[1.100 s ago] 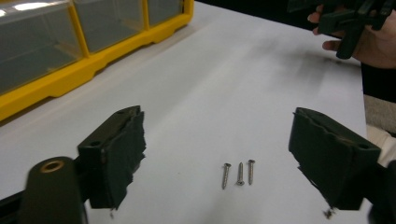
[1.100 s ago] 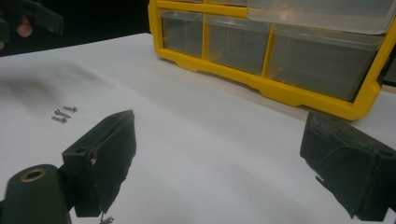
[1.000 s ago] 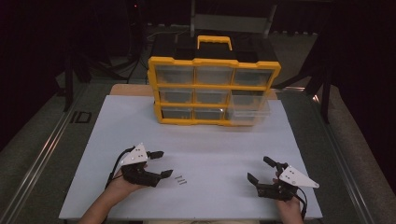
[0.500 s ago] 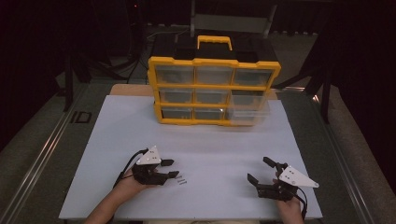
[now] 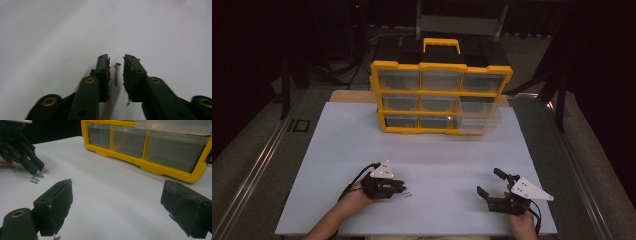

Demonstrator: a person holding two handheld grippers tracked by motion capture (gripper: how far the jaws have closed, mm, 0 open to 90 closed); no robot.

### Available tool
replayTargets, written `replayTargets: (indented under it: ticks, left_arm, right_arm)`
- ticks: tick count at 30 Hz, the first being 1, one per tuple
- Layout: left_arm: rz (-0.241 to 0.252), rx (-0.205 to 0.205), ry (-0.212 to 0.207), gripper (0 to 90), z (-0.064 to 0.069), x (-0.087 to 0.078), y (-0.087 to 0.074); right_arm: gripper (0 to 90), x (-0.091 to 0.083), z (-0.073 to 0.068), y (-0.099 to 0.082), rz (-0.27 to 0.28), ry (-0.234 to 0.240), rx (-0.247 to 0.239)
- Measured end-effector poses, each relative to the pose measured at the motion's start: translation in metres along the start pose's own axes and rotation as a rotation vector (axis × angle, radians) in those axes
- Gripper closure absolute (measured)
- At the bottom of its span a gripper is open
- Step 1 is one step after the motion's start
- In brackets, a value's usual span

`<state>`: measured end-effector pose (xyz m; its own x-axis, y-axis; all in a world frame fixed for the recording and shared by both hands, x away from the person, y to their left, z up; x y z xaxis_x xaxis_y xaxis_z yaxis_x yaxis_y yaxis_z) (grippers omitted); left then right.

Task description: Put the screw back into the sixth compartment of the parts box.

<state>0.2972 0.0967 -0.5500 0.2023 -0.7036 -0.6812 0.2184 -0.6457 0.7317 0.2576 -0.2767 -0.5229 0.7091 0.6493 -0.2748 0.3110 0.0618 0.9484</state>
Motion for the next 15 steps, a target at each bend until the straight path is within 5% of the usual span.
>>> replayTargets:
  ticks: [15]
  left_arm:
    - [-0.04,0.005,-0.018,87.6,-0.002,0.0083,0.0007]
  right_arm:
    - [10.5,0.0001,0.001,-0.0003,-0.001,-0.004,0.003]
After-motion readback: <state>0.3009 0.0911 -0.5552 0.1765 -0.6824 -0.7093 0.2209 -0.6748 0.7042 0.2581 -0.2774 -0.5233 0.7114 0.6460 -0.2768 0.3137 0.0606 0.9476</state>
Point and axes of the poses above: each handheld gripper's, and its own axes: x roughly forward along the jaws, y roughly out of its top, z roughly to its right, the point moved 4 cm from there along x, roughly forward along the jaws, and after that the axes turned 9 degrees about x, right-handed, at the moved point
